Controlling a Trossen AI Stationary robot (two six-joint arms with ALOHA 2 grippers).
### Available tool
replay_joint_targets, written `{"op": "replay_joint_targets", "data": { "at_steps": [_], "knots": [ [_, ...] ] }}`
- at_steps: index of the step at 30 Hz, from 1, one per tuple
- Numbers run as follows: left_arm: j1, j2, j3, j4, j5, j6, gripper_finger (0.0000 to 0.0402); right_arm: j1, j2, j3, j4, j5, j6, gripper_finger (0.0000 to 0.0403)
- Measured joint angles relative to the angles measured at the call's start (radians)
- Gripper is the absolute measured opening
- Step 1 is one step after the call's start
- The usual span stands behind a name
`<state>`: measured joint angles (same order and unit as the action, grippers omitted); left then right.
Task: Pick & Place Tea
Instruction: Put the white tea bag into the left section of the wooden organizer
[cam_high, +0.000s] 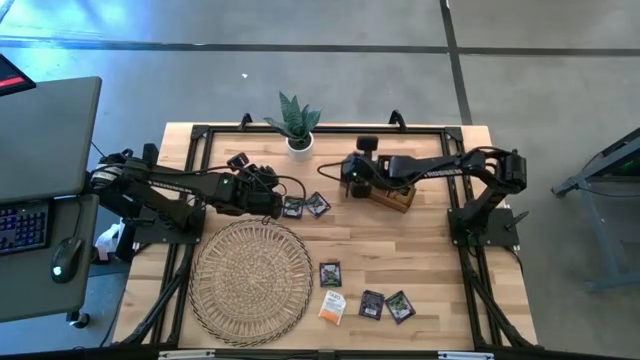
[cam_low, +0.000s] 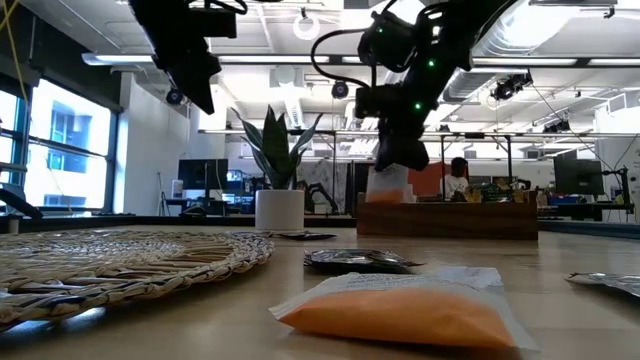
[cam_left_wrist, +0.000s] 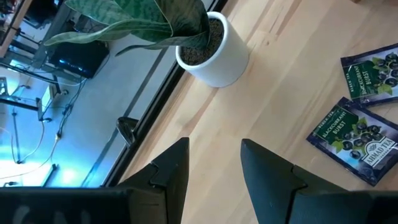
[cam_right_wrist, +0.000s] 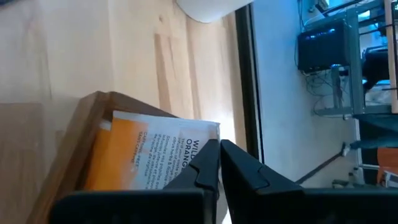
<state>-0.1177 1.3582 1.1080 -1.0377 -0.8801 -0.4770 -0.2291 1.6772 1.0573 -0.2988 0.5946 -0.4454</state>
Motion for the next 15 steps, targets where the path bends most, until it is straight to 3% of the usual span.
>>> {"op": "replay_joint_targets", "data": {
  "at_steps": [9, 15],
  "knots": [
    [0.0, 0.0, 0.0, -0.011, 0.001, -0.001, 0.0143, 0.009, 0.0, 0.0, -0.007, 0.006, 0.031, 0.0051],
    [0.0, 0.0, 0.0, -0.01, 0.022, -0.003, 0.0143, 0.029, 0.0, 0.0, -0.006, 0.024, 0.139, 0.0085]
  ]
}}
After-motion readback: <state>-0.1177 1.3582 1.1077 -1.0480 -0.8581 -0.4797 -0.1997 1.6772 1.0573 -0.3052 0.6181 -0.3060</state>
